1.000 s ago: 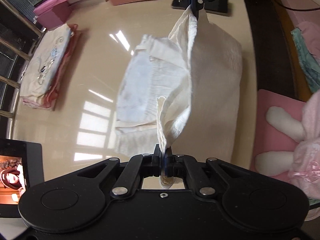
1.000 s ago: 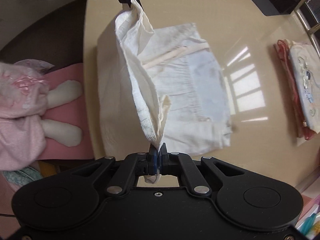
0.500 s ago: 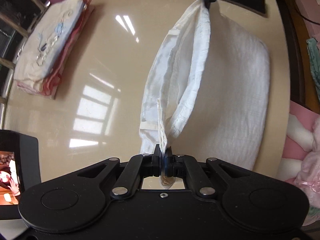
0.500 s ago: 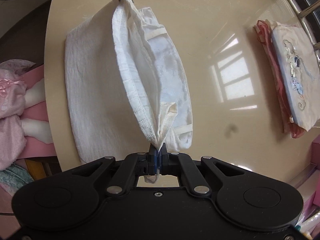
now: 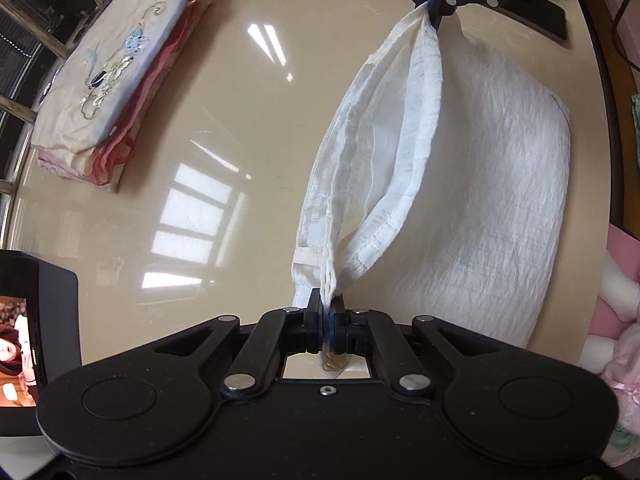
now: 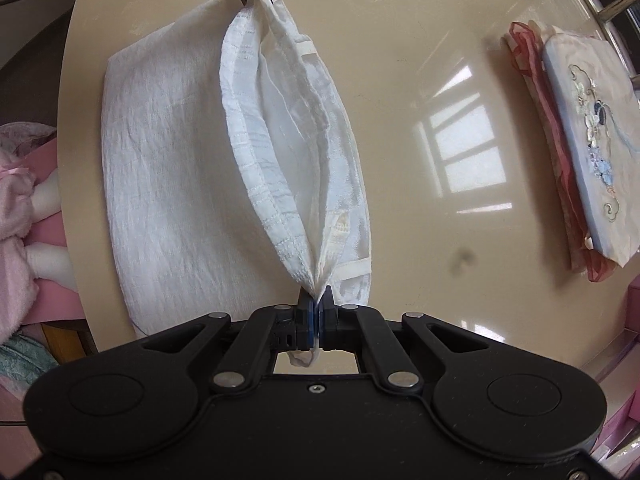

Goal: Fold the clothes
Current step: 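Lift the hem with both grippers and fold it over toward the straps, then open both grippers and square the folded dress bundle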

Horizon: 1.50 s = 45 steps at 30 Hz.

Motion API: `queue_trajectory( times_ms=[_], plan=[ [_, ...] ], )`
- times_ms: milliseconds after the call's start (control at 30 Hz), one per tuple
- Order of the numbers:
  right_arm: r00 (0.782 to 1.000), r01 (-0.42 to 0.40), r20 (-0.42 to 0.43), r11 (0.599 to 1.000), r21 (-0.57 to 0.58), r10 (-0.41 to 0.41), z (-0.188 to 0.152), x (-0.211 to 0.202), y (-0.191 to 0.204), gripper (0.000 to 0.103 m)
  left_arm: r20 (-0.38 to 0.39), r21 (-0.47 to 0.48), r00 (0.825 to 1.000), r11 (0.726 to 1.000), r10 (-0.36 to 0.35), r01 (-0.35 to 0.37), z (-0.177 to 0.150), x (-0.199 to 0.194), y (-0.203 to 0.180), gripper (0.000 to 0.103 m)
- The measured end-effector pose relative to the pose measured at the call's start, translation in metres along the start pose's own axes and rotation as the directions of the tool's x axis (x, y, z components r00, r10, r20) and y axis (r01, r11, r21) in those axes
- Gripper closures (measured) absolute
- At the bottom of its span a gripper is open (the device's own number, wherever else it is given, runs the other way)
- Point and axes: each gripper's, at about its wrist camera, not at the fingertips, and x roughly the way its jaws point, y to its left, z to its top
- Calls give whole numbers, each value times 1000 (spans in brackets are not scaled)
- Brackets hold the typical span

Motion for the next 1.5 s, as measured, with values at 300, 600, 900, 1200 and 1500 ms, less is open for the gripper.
queue_trajectory(
  times_ms=[300, 600, 900, 1200, 1500],
  plan=[
    [944, 291, 84, 926, 239, -318, -10, -9, -22, 13, 65, -358, 954, 899, 294, -253, -3, 7, 35, 14],
    [934, 279, 67, 836, 473, -350, -46, -12, -34, 6, -75, -494, 921, 788, 382, -368, -36, 16, 41, 2],
    [943, 246, 71, 827, 506, -324, -60, -5, -17, 0, -79, -539, 958, 796, 277, -275, -55, 20, 25, 1],
    [967, 74, 138, 752, 656, -216, -71, -8, 5, 0, -2, -651, 986, 748, 168, -129, -60, 8, -13, 0],
    [965, -76, 214, 617, 783, -154, -83, -13, 51, 0, 83, -778, 990, 628, 111, -5, -66, -11, -52, 0]
  ],
)
